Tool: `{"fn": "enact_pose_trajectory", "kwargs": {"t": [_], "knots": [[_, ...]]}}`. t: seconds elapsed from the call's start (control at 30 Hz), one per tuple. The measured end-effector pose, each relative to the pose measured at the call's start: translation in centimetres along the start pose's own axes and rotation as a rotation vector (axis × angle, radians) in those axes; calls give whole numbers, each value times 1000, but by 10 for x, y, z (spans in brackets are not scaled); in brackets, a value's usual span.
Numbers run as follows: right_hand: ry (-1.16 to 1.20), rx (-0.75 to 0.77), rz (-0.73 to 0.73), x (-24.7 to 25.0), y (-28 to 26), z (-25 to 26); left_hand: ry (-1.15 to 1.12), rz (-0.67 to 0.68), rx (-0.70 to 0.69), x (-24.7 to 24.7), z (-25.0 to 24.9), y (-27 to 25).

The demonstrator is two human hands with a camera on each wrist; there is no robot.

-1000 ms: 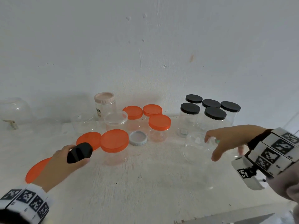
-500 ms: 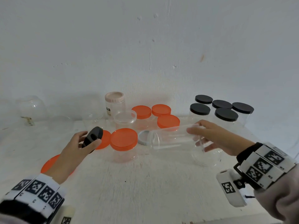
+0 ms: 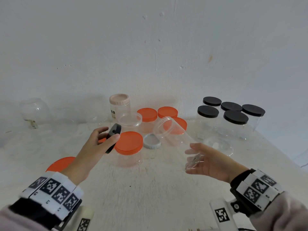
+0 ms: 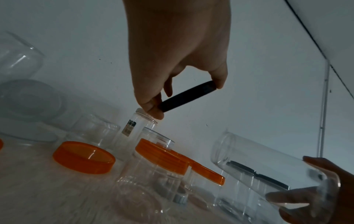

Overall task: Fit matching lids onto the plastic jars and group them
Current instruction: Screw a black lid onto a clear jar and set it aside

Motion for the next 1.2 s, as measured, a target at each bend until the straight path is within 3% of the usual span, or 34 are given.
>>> {"fn": "enact_pose_trajectory", "kwargs": {"t": [0.17, 0.37, 0.53, 0.73, 1.2], "knots": [[-101, 26, -43, -10, 13, -6, 3, 37, -17, -17, -10, 1], [-211, 27, 39, -34, 28, -7, -8, 87, 16, -34, -15, 5], [-402, -63, 77, -50, 40, -22, -4, 114, 0, -48, -25, 5], [-690, -23, 55, -56, 55, -27, 18, 133, -40, -59, -36, 4], [-843, -61, 165, -60, 61, -38, 46, 153, -90, -76, -43, 10]]}}
Point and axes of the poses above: each hand's wrist, its own y-axis towards the middle knuckle, its own x-axis out of the back of the hand, z = x × y, the point moved 9 cm from there along y, towards the middle knuckle, and after that the axes turned 8 degrees about z, right-handed, at the moved point
